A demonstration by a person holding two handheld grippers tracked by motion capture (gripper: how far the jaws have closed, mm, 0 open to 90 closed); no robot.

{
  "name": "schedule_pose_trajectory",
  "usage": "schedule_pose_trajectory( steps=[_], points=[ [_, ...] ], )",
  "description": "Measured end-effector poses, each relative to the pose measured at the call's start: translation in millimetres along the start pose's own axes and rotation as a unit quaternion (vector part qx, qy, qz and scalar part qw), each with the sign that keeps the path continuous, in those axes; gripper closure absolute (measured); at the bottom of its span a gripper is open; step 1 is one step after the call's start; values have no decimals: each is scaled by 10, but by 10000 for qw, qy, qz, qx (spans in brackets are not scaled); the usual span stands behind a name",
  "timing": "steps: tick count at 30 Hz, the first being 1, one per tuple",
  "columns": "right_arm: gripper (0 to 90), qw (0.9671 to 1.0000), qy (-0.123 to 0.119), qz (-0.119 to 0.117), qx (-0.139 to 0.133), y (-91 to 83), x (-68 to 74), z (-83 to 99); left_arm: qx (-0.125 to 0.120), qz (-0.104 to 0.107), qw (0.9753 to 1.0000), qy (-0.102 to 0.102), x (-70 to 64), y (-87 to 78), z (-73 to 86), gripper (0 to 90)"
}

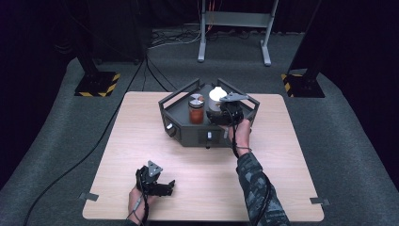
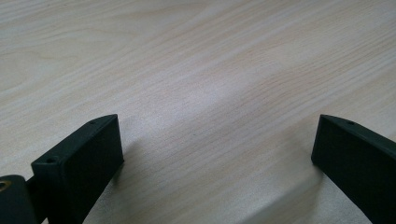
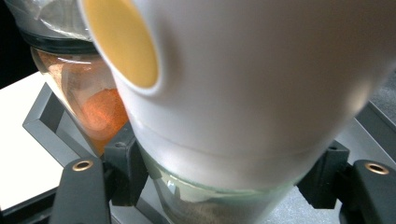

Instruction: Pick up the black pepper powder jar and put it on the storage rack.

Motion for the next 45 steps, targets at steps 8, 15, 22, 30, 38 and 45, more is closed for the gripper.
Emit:
schedule_pose_trajectory(
  steps=[8,15,22,30,38,45],
  points=[
    [90,9993,108,77,354,-49,9,-64,-5,1,10000,3,-1,-1,1,20],
    [12,9987,50,93,489,-315,60,29,-5,5,10000,2,0,0,1,20],
    [0,9973,-5,29,738,-629,94,346,-5,5,10000,0,-1,0,1,20],
    [0,9952,276,318,884,-914,114,1122,0,5,10000,-3,1,0,-1,20],
    [0,9883,537,1122,882,-1086,167,1900,1,6,10000,-3,1,0,-1,20],
    [0,9874,757,1002,968,-1066,134,2091,-5,3,10000,4,0,-1,1,20]
  ],
)
Point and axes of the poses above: each handheld gripper's, and its own axes: y roughly forward along the jaws, z roughly out of its underside, x roughly to its left, the point moved 9 cm from there along y, roughly forward along the jaws
